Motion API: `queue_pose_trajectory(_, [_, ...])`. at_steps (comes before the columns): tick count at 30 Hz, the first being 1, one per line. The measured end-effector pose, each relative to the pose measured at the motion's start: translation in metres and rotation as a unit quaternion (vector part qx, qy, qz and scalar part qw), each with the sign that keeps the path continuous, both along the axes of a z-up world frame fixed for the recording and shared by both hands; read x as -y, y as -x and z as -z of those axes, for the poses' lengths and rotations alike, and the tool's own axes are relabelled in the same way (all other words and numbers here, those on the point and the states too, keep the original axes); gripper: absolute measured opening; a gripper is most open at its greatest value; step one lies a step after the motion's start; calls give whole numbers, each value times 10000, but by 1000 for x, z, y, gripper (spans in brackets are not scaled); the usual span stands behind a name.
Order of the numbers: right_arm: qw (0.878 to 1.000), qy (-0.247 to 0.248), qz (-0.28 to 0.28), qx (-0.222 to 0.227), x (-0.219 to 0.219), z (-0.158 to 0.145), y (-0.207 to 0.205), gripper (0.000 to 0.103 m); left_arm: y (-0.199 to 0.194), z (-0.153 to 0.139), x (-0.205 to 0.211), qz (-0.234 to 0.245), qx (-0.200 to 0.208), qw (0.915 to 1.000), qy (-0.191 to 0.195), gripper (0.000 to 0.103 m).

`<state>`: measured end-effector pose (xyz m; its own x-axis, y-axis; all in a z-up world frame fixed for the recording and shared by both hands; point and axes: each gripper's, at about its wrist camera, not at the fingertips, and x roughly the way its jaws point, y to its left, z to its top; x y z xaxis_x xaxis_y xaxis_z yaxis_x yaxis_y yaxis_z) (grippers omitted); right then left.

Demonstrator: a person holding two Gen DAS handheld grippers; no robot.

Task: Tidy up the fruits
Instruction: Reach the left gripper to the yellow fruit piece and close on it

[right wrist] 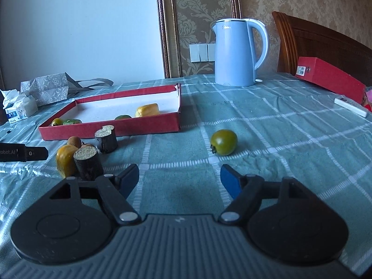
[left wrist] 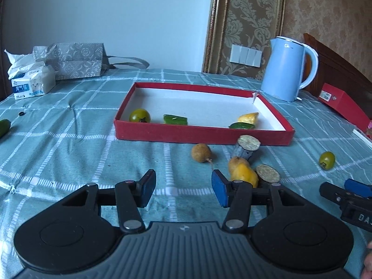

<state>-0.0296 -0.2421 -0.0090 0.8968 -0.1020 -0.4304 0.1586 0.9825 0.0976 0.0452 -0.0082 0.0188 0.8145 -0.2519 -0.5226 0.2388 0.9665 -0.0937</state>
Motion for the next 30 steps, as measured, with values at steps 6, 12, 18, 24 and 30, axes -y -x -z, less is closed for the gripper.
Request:
queue_pose_trajectory(6, [10000, -44, -10, 7, 2, 0, 0, 76, 9, -3, 10, 324, 143, 9993, -91, 52])
queue_pose_trajectory(12, [10000, -14, -32, -12, 1, 0, -1, 76, 12, -3, 18, 566, 107, 9983, -127, 52])
queue_pose_trajectory(18, [10000, -37, -39, -18, 1, 0, -1, 76, 12, -1, 28, 751, 137, 9966, -317, 54])
queue_pose_trajectory(24, [10000, -56, -29, -14, 1, 1, -2, 77, 4, 2, 34, 921, 44, 9948, -423, 56])
queue_pose_trajectory(30, [10000, -57, -37, -16, 1, 2, -2, 77, -3, 3, 37, 1096, 20, 9925, -548, 59])
